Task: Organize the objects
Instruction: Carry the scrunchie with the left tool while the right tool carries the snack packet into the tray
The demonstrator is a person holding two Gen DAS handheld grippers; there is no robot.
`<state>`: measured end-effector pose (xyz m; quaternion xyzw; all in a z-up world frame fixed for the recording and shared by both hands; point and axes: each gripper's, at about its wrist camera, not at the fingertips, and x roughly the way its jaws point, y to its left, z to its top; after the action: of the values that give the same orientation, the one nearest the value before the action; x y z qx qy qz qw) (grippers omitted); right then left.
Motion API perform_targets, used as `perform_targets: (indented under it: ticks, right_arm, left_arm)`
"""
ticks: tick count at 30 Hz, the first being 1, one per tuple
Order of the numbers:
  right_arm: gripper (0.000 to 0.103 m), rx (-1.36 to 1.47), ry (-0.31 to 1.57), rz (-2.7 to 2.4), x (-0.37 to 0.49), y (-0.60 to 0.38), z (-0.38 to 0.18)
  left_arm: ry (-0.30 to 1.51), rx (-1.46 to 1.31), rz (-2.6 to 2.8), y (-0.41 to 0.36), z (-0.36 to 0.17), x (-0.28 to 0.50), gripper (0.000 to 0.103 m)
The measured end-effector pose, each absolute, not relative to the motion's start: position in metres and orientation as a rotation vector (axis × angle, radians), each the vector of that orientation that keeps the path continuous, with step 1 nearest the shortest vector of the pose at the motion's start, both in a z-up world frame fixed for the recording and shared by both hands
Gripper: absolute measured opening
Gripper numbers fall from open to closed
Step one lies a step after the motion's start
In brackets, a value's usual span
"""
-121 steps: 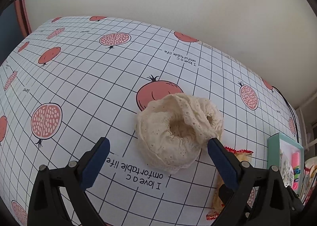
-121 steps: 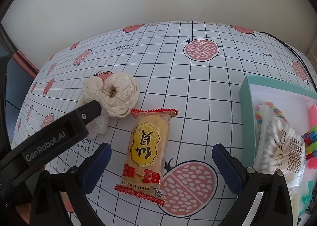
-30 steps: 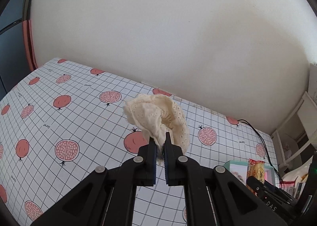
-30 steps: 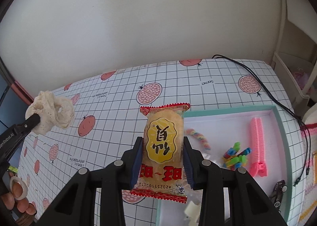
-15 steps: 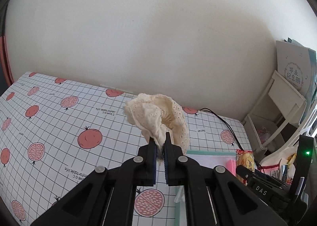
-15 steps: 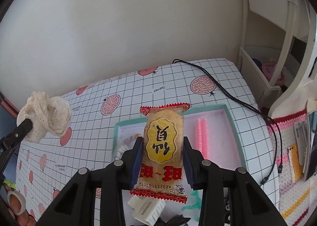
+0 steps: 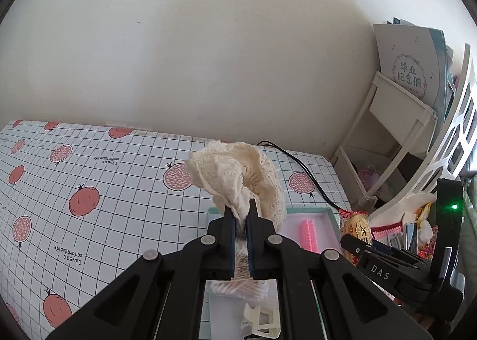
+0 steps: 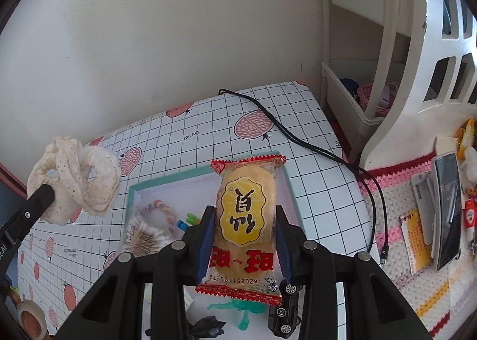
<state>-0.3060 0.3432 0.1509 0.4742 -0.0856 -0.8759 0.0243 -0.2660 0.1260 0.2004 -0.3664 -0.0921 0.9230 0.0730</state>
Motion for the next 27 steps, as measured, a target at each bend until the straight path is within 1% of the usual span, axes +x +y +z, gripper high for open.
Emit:
perform_targets:
  ticks: [12, 27]
  right_arm:
    - [0.039, 1.531, -0.237, -2.7, -0.309, 0.346, 0.133]
    - [0.039, 1.657, -0.207, -2.663, -0.315, 0.35, 0.098]
  left_arm:
    - [-0.182, -1.153, 2.7, 0.155, 0.174, -0.27, 0.006]
    - [-0.156, -1.366, 2.632, 0.158, 0.117, -0.286, 0.006]
